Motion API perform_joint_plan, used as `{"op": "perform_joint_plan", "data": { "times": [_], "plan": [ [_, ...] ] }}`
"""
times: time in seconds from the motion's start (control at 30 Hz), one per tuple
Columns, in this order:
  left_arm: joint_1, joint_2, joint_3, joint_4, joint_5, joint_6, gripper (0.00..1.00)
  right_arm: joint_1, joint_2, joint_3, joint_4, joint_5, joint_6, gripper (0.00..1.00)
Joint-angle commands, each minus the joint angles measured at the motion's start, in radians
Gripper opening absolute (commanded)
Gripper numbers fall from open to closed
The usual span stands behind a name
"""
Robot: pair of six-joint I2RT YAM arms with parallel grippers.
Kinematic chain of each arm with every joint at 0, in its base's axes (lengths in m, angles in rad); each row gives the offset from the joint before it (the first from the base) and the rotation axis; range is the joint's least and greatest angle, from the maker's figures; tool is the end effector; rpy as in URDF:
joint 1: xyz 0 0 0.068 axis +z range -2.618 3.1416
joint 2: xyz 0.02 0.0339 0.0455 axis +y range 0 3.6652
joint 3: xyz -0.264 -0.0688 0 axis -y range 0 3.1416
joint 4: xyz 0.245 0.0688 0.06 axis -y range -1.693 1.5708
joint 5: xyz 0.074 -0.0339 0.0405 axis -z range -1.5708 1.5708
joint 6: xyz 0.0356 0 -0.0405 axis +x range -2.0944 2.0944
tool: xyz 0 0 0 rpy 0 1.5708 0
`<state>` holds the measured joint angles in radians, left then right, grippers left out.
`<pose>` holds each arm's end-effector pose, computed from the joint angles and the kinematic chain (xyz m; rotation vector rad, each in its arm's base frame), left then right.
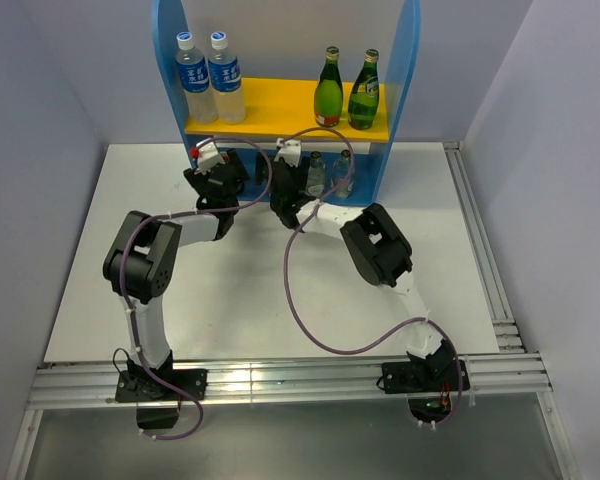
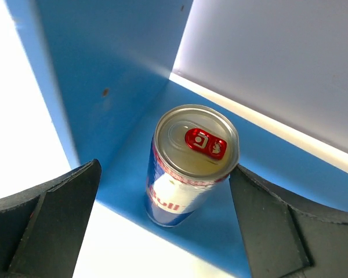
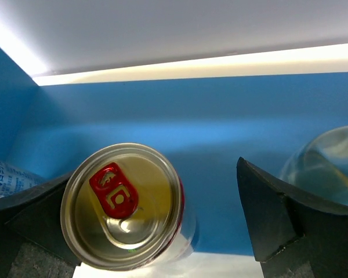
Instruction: Place and organize the beverage onto the shelf
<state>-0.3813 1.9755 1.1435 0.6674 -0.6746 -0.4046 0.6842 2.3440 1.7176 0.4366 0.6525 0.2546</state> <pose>0.4108 -0.1408 0.1988 -0.5031 1.6229 -0.0010 0.4310 0.3236 0.1881 0.0995 1.7199 0.1194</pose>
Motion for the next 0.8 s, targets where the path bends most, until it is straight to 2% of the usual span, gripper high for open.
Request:
{"op": "perform_joint_plan", "data": {
  "times": [0.0,0.33,0.77],
  "plan": [
    [-0.005,-0.087,-0.028,0.009,-0.002,0.003,0.99,-0.008,-0.155,-0.012,0.174,0.009,0.001,1.0],
    [-0.014,-0.113,-0.027,-0.028,0.038,0.016,0.99,0.014,-0.215,-0.122,0.198,-0.01,-0.009,1.0],
    [-0.016,-0.147,-0.074,-0.02,0.043,0.018,0.99,0.049,-0.203,-0.108,0.086,-0.008,0.026,0.97]
  ]
}}
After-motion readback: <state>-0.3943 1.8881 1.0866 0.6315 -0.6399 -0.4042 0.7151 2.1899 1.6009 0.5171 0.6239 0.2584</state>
